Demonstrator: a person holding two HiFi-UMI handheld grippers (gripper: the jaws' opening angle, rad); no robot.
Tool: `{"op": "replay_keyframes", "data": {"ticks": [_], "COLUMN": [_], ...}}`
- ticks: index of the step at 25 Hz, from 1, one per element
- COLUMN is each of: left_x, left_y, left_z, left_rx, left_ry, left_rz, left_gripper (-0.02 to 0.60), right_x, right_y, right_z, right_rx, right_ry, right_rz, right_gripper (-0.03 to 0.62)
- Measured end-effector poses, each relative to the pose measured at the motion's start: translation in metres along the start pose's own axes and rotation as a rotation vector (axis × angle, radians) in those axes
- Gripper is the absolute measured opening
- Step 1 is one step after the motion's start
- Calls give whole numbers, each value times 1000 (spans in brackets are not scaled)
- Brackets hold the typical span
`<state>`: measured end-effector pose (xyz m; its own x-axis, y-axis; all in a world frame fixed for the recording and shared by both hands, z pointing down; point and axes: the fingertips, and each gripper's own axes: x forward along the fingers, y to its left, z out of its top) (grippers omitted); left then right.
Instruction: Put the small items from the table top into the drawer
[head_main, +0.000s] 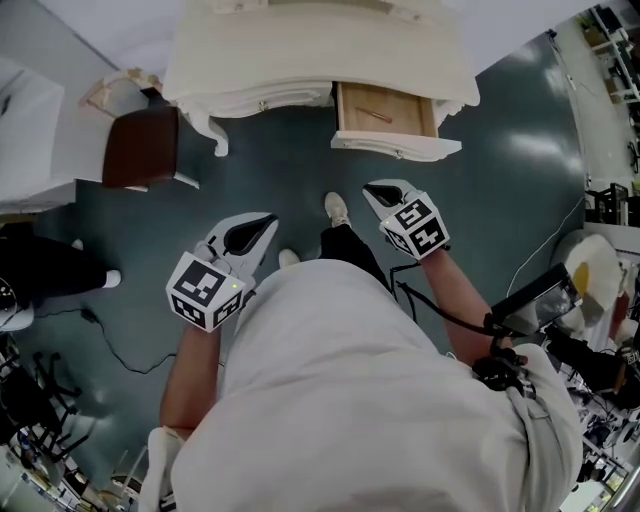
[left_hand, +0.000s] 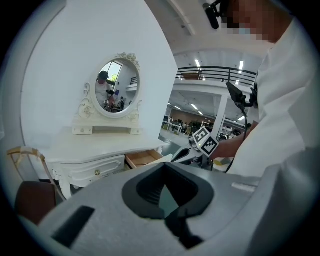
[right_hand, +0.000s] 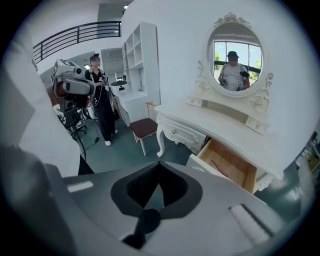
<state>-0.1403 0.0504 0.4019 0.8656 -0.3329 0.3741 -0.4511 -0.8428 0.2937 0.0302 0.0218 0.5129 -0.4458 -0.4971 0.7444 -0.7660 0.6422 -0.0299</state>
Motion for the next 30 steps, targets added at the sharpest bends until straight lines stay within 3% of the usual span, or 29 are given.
{"op": "replay_keyframes", "data": {"ticks": [11, 30], "left_x": [-15, -24], "left_y": [-12, -17], "left_z": [-21, -37], "left_rx": [4, -5], "left_ry": [7, 15], "left_rz": [-20, -12], "left_gripper": [2, 2], "right_x": [-5, -3], "right_y": [54, 85], "right_z": [9, 16], "right_rx": [-54, -97], "right_ry": [-33, -61], "right_rz": [47, 79], "right_gripper": [0, 0]}}
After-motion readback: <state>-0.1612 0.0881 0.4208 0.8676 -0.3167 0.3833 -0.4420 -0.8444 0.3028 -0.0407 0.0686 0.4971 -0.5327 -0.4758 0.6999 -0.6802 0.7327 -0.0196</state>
